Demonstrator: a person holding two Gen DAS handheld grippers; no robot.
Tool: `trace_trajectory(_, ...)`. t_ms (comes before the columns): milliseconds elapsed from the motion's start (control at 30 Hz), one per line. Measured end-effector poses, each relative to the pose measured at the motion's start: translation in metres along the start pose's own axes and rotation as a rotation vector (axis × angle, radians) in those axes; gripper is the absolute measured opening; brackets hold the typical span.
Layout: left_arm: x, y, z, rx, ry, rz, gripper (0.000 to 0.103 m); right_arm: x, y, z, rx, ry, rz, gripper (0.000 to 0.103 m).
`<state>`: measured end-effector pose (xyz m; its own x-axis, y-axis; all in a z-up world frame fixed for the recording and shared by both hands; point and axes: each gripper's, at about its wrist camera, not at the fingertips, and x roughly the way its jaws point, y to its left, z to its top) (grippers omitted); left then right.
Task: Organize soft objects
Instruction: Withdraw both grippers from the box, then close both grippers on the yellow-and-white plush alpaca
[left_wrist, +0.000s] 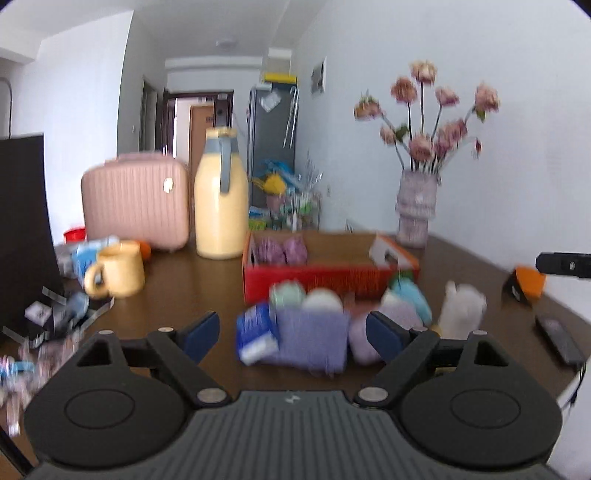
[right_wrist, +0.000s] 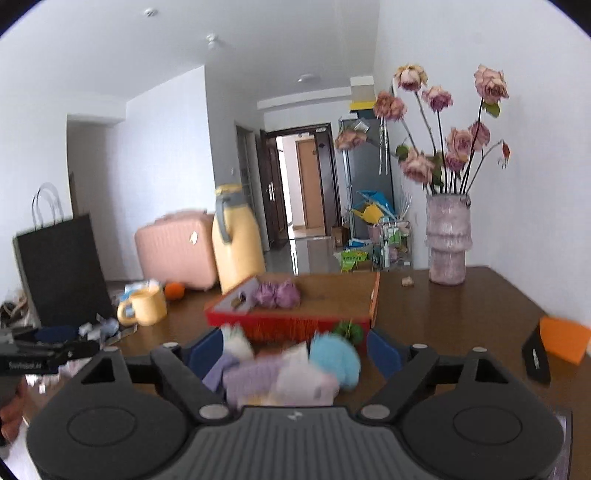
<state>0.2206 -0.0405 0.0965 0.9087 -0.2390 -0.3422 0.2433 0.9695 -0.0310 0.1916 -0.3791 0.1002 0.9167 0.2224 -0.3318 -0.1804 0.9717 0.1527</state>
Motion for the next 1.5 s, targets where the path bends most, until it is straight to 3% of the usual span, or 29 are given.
trace_trajectory(133, -0.011, -0.006, -0.028, 0.01, 0.062, 0.004, 0.088, -0.007, 0.01, -0.039, -0.017, 0.048, -0.047, 0.085)
trace_trajectory(233, -0.01, -0.008, -0.037, 0.005, 0.089, -0.008, 0.088, -0.006, 0.009, -0.056, 0.042, 0.064, -0.03, 0.085)
trace_trajectory(367, 0.003, -0.012, -0.038, 0.011, 0.114, -0.009, 0.088, 0.002, 0.014, -0.063, 0.076, 0.065, 0.011, 0.084)
trace_trajectory(467, 0.017, -0.015, -0.039, 0.003, 0.135, -0.028, 0.086, 0.018, 0.022, -0.06, 0.063, 0.079, 0.073, 0.076)
trace_trajectory(567, 0.038, -0.018, -0.043, 0.006, 0.172, -0.037, 0.077, 0.041, 0.032, -0.059, 0.042, 0.11, 0.111, 0.07)
trace_trajectory(667, 0.06, -0.018, -0.043, -0.013, 0.207, -0.035, 0.07, 0.072, 0.041, -0.059, 0.029, 0.136, 0.118, 0.066)
trace_trajectory(767, 0.077, -0.018, -0.041, -0.033, 0.222, -0.055, 0.069, 0.09, 0.044, -0.058, 0.018, 0.139, 0.068, 0.06)
trace_trajectory(967, 0.097, -0.029, -0.038, -0.086, 0.25, -0.21, 0.07, 0.076, 0.016, -0.05, 0.047, 0.072, -0.017, 0.061)
trace_trajectory(1033, 0.106, -0.037, -0.04, -0.113, 0.269, -0.266, 0.07, 0.071, -0.001, -0.05, 0.088, 0.05, -0.029, 0.065)
trace_trajectory(1100, 0.116, -0.048, -0.042, -0.131, 0.288, -0.314, 0.07, 0.072, -0.024, -0.052, 0.175, 0.045, -0.017, 0.071)
trace_trajectory(1267, 0.14, -0.068, -0.04, -0.211, 0.309, -0.382, 0.068, 0.084, -0.054, -0.053, 0.316, 0.029, 0.065, 0.07)
trace_trajectory(1333, 0.15, -0.07, -0.04, -0.253, 0.343, -0.394, 0.057, 0.093, -0.06, -0.052, 0.346, 0.037, 0.096, 0.069)
trace_trajectory(1400, 0.158, -0.068, -0.043, -0.294, 0.373, -0.388, 0.044, 0.104, -0.064, -0.052, 0.37, 0.051, 0.125, 0.061)
trace_trajectory(1500, 0.172, -0.059, -0.049, -0.382, 0.448, -0.419, 0.04, 0.118, -0.069, -0.054, 0.426, 0.069, 0.191, 0.049)
